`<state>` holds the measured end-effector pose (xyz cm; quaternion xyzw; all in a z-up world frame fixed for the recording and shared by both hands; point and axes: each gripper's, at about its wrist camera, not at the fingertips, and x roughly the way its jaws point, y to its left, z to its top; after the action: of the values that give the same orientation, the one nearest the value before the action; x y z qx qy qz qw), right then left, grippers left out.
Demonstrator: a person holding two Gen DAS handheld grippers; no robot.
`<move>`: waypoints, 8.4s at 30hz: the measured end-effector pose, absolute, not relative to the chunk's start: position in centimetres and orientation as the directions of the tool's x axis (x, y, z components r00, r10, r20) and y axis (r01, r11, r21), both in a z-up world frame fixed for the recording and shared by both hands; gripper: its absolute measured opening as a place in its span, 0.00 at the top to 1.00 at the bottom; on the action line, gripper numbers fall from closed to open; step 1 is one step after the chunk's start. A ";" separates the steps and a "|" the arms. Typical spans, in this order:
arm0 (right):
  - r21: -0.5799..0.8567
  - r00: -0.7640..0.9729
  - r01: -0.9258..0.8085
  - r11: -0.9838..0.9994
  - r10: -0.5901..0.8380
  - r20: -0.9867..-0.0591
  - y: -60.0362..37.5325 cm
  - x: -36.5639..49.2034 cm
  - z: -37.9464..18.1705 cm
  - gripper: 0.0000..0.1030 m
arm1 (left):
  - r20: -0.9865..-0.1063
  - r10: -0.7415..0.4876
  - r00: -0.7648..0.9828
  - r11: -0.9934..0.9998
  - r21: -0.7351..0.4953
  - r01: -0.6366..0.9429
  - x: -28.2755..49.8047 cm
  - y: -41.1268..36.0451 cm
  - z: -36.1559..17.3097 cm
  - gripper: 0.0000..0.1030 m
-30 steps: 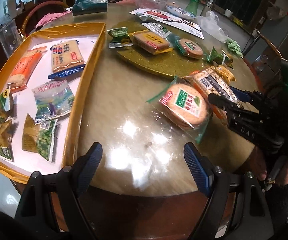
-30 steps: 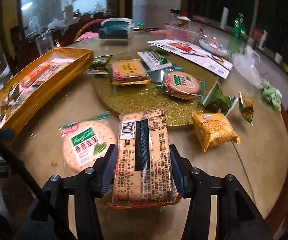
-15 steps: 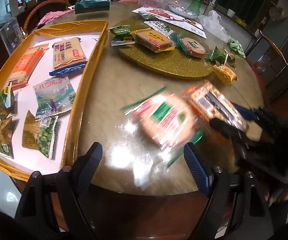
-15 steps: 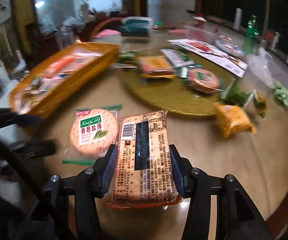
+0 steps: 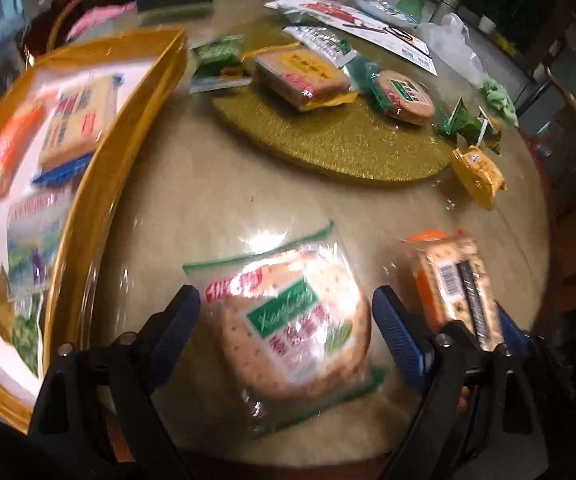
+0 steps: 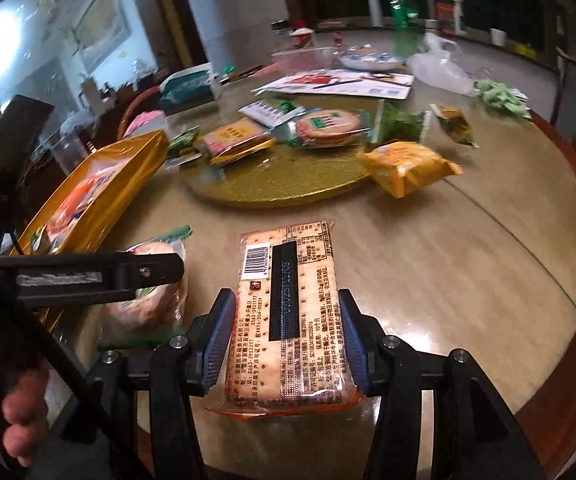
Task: Organize snacks
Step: 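Grasp the round Xiang Cong cracker pack with the left tool while the right holds the biscuit pack, then carry both packs over the tray and open both tools to release them, then grasp the yellow crackers bag with the right tool, then grasp the square yellow-label cracker pack with the left tool while the right holds the yellow bag, then carry both packs over the tray and open both tools to drop them, then withdraw both open tools from the tray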
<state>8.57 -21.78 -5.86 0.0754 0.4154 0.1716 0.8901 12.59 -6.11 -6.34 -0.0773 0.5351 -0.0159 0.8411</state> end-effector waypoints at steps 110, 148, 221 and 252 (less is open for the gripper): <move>0.302 0.574 -0.016 0.953 0.257 -0.778 -27.4 13.8 -7.0 0.56 | -0.829 -0.187 0.527 0.979 -0.202 0.031 7.5 -0.7 -1.5 0.14; 0.343 0.621 -0.044 0.939 0.294 -0.727 -28.4 12.4 -7.3 0.57 | -0.906 -0.057 0.419 0.978 0.034 0.206 11.0 -7.5 -6.8 0.32; 0.534 0.448 -0.440 0.722 0.692 -0.567 -7.6 17.0 0.5 0.29 | -0.753 -0.083 0.653 0.964 -0.228 -0.140 9.1 13.6 1.5 0.17; 0.380 0.512 -0.223 0.898 0.440 -0.738 -21.6 27.6 -3.7 0.23 | -0.831 -0.156 0.534 0.974 -0.218 -0.055 7.8 0.6 -2.4 0.17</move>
<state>27.56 -21.55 -3.66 0.1192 0.4550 0.1924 0.8612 7.78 0.65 -2.36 -0.1094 0.4819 -0.0289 0.8689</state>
